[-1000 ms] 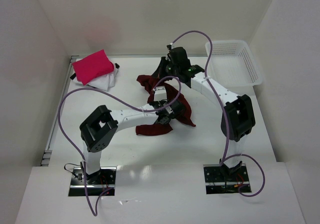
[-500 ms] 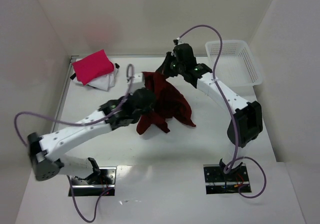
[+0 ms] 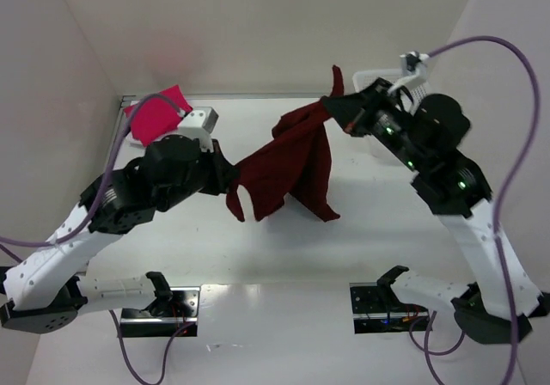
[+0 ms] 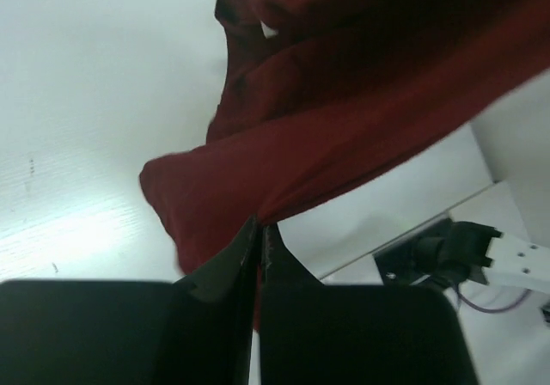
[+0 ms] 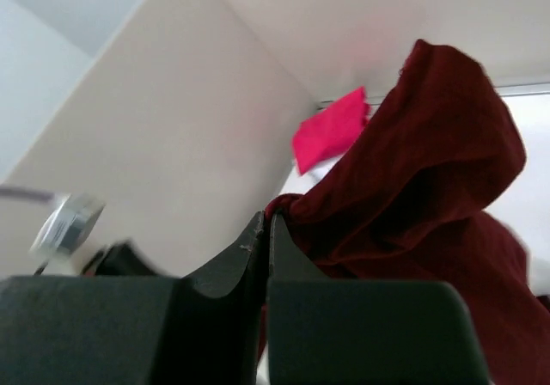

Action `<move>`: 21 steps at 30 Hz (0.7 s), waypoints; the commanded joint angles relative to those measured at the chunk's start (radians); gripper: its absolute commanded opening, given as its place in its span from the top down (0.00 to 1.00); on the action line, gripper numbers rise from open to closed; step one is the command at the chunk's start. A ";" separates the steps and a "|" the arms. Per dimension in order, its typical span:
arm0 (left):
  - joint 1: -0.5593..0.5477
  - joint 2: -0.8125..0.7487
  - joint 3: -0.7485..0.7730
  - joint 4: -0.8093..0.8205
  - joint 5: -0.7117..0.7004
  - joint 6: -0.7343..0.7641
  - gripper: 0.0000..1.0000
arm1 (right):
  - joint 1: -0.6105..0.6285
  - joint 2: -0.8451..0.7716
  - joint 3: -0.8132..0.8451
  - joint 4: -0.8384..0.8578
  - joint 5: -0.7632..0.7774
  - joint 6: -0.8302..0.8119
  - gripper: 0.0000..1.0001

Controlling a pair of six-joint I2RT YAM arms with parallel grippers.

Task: Fold and stack the t-shirts
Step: Flatten out the tshirt

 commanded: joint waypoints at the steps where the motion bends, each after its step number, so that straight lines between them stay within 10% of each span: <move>1: 0.016 -0.202 0.025 -0.102 -0.093 -0.010 1.00 | -0.008 -0.118 0.001 -0.022 0.076 0.005 1.00; 13: 0.016 -0.163 -0.054 -0.012 -0.564 -0.144 1.00 | -0.021 0.033 -0.126 -0.039 0.430 -0.093 1.00; 21: 0.065 -0.007 -0.203 0.051 -0.659 -0.257 1.00 | -0.182 0.186 -0.317 0.126 0.330 -0.087 1.00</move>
